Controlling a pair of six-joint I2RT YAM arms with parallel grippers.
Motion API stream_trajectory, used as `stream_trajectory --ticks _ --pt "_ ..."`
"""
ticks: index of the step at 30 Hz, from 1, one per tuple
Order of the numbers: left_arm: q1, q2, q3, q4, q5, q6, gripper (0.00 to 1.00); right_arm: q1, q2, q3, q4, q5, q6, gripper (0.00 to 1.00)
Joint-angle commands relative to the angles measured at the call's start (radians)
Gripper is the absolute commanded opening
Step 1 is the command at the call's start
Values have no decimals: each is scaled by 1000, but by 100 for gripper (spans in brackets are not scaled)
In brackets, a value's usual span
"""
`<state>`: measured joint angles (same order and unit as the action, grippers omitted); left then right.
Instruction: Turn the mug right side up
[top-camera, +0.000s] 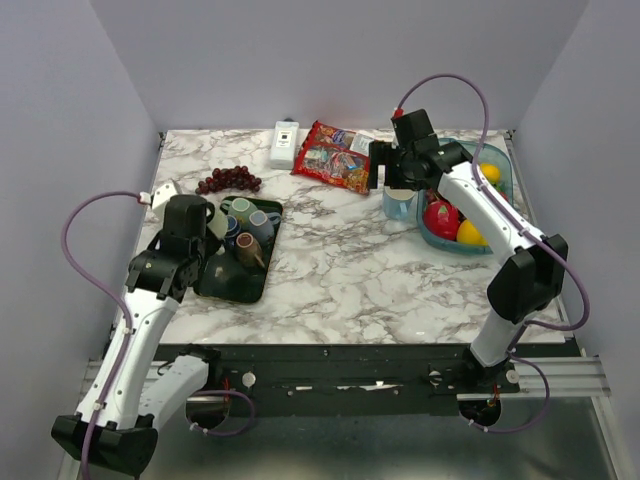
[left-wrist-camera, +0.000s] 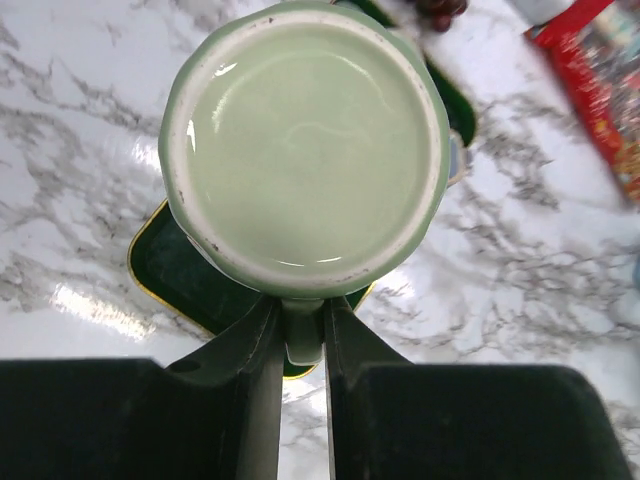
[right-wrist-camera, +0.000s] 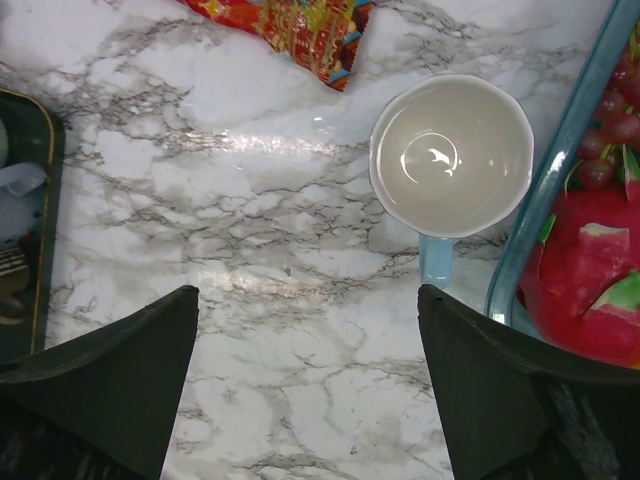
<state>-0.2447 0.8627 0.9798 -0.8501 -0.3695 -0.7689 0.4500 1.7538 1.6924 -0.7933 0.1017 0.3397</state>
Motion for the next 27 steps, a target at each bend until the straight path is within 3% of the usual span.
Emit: stream_trajectory --ticks 1,4,5,8,15,21,27 --pt "-5 19 138 144 106 74 0 -4 -36 82 23 -135 -36 95" --pt "-7 73 195 308 304 137 0 1 -83 66 110 -308 -61 94" --pt "-7 88 207 356 448 138 0 3 -97 37 173 -354 -62 94" --pt "-21 147 237 550 672 114 0 10 -132 4 280 -534 -41 94" --pt "-97 315 365 781 770 89 0 24 -169 -51 538 -825 128 93" --pt "-116 398 408 985 820 -12 0 24 -178 -73 661 -873 203 93" --pt "-136 455 462 1086 819 -40 0 24 -191 -100 799 -869 281 98"
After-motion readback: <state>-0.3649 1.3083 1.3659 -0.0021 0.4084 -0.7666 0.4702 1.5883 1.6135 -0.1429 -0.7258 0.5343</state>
